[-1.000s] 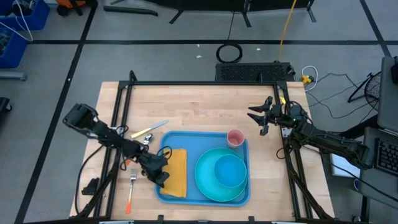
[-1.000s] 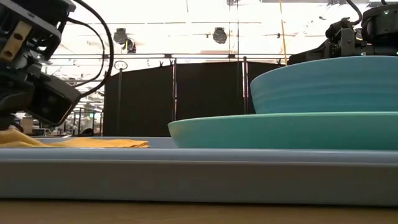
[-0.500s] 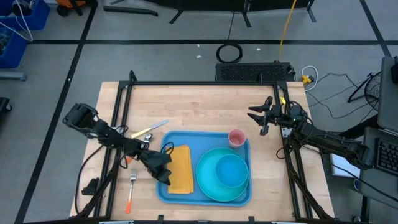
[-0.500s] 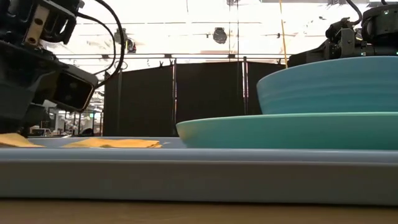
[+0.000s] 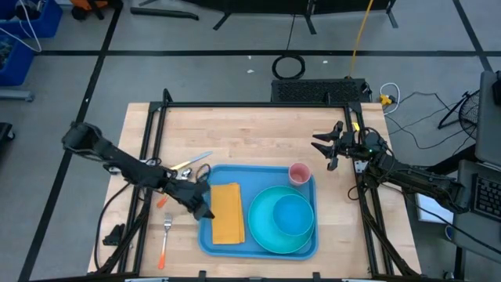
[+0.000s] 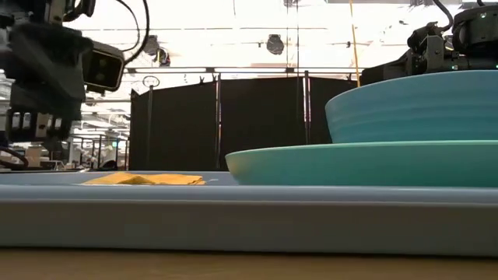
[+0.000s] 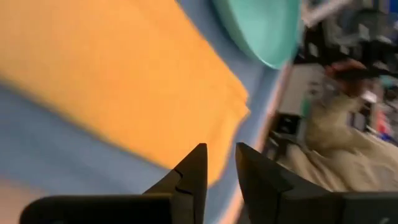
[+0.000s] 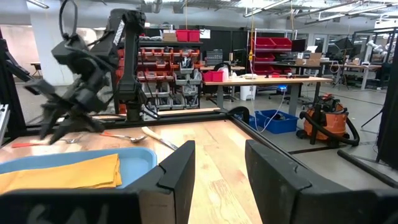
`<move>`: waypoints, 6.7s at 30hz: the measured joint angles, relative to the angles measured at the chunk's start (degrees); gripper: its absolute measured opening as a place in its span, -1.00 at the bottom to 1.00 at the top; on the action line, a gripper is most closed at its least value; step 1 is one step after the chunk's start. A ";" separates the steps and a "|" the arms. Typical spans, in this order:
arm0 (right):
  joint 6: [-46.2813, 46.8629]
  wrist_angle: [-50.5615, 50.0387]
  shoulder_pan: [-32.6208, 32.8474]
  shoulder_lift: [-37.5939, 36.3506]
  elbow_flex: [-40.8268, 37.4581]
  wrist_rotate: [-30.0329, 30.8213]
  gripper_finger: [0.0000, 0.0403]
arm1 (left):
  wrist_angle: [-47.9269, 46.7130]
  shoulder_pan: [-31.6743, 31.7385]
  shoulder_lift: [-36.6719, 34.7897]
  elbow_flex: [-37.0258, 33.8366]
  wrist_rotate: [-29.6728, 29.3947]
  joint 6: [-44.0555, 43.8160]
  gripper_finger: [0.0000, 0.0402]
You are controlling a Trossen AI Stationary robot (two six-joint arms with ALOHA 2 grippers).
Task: Set up tray
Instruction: Put the orange fork on the yellow napkin to the left of the green plate on the blue tray
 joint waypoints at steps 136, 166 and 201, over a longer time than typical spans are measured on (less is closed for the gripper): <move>7.76 3.48 0.00 -0.02 0.01 0.01 -0.35 | -51.03 -2.35 13.77 31.63 -19.43 -19.89 -0.95; 9.18 3.46 0.00 -0.02 0.01 0.01 -0.35 | -31.98 -3.78 24.24 27.86 -16.64 -33.87 -0.95; 9.16 3.42 0.01 -0.01 0.00 -0.01 -0.35 | -35.08 -4.10 23.84 27.85 -11.02 -35.34 -0.90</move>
